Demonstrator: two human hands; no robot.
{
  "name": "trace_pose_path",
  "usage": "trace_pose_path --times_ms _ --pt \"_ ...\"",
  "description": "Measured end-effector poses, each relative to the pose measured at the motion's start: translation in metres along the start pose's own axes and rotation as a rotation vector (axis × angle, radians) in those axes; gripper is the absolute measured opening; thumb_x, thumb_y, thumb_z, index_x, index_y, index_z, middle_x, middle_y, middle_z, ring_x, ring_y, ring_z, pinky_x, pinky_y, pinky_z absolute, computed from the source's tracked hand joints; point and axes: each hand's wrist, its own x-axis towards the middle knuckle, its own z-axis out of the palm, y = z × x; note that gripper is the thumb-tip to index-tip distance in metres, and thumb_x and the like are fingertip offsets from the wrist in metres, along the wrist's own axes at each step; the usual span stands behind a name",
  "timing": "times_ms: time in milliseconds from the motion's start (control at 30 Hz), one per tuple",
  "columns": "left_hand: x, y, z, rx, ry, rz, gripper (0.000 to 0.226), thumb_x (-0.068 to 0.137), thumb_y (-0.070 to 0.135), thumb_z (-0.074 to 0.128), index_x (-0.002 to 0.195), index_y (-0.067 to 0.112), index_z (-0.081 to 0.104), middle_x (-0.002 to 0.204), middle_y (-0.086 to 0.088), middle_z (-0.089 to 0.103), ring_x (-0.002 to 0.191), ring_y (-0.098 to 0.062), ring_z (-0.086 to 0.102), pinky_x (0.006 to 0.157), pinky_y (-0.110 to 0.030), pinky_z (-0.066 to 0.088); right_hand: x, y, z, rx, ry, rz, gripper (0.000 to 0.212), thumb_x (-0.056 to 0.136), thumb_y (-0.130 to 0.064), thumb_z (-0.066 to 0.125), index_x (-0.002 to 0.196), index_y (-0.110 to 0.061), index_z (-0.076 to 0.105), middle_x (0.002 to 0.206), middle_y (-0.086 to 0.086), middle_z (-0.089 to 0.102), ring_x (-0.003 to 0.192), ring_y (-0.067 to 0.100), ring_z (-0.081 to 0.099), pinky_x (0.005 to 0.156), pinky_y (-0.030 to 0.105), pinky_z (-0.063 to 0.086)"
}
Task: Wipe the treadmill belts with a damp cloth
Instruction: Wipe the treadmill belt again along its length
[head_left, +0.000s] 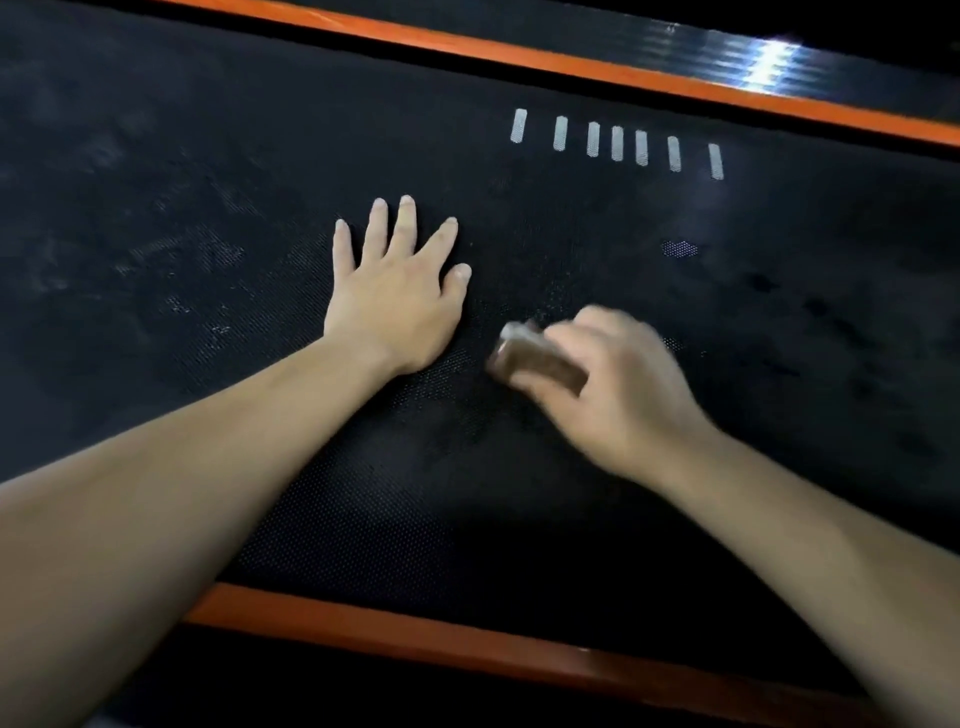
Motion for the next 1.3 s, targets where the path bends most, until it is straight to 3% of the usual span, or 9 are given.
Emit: trace_pose_path --times_ms 100,300,567,700,800,867,1067,1233,1300 --pt "-0.001 -0.001 0.0 -0.009 -0.003 -0.001 0.059 0.108 0.052 0.021 0.164 0.033 0.018 0.174 -0.01 0.002 0.159 -0.031 -0.008 0.126 -0.057 -0.007 0.009 0.011 -0.001 -0.083 0.118 0.192 0.033 0.089 -0.052 0.063 0.078 -0.023 0.055 0.076 -0.007 0.042 0.071 0.026 0.053 0.065 0.032 0.033" --pt "-0.003 0.001 -0.001 -0.011 0.011 -0.014 0.058 0.108 0.052 0.024 0.162 0.032 0.024 0.173 -0.01 0.006 0.16 -0.031 -0.004 0.127 -0.056 -0.006 -0.037 -0.027 0.003 -0.08 0.029 -0.052 0.055 0.092 -0.071 0.044 0.085 -0.019 0.062 0.082 -0.006 0.05 0.078 0.018 0.053 0.074 0.036 0.044" --pt "-0.008 0.002 -0.004 -0.046 0.022 -0.027 0.057 0.108 0.051 0.026 0.162 0.031 0.028 0.173 -0.008 0.009 0.16 -0.027 -0.002 0.127 -0.054 -0.005 -0.028 -0.014 -0.014 -0.122 0.072 0.035 0.035 0.09 -0.052 0.061 0.08 -0.018 0.058 0.084 -0.006 0.042 0.077 0.015 0.041 0.067 0.031 0.036" --pt "-0.008 0.01 -0.007 -0.071 -0.001 -0.065 0.056 0.108 0.051 0.028 0.161 0.031 0.029 0.173 -0.009 0.009 0.16 -0.029 -0.003 0.127 -0.057 -0.006 -0.043 -0.018 -0.005 0.002 0.005 -0.111 0.033 0.093 -0.052 0.056 0.078 -0.026 0.043 0.082 -0.008 0.04 0.072 0.014 0.042 0.064 0.029 0.034" --pt "-0.01 0.024 -0.005 -0.093 -0.011 -0.096 0.054 0.107 0.05 0.033 0.157 0.03 0.035 0.172 -0.013 0.011 0.159 -0.035 -0.002 0.125 -0.062 -0.006 -0.003 0.023 -0.02 -0.108 0.05 0.061 0.036 0.094 -0.054 0.056 0.08 -0.022 0.054 0.082 -0.004 0.047 0.074 0.021 0.052 0.058 0.03 0.031" --pt "-0.008 0.034 -0.003 -0.091 -0.002 -0.109 0.052 0.107 0.049 0.034 0.156 0.03 0.037 0.172 -0.015 0.012 0.159 -0.037 -0.002 0.123 -0.065 -0.007 0.011 0.036 -0.024 -0.145 0.075 0.235 0.034 0.095 -0.052 0.059 0.081 -0.023 0.048 0.085 -0.004 0.046 0.077 0.021 0.053 0.057 0.03 0.027" --pt "0.026 0.065 0.0 -0.166 0.005 -0.107 0.051 0.106 0.046 0.033 0.155 0.034 0.037 0.173 -0.009 0.011 0.159 -0.033 -0.005 0.119 -0.07 -0.012 -0.034 0.014 -0.016 0.021 -0.031 -0.09 0.037 0.092 -0.055 0.054 0.078 -0.021 0.054 0.079 -0.008 0.042 0.068 0.015 0.045 0.062 0.028 0.031" --pt "0.03 0.068 0.011 -0.089 0.026 -0.105 0.053 0.106 0.047 0.027 0.157 0.033 0.031 0.173 -0.011 0.008 0.159 -0.036 -0.006 0.118 -0.073 -0.009 0.029 0.075 -0.026 -0.139 0.09 0.265 0.035 0.093 -0.053 0.061 0.079 -0.025 0.044 0.084 -0.002 0.045 0.079 0.025 0.052 0.065 0.032 0.03" --pt "0.029 0.068 0.011 -0.081 0.033 -0.097 0.053 0.107 0.046 0.026 0.158 0.032 0.03 0.173 -0.012 0.008 0.158 -0.037 -0.006 0.118 -0.073 -0.009 0.018 0.065 -0.021 -0.117 0.119 0.193 0.036 0.091 -0.052 0.064 0.079 -0.026 0.042 0.084 -0.003 0.044 0.076 0.02 0.047 0.064 0.031 0.03"
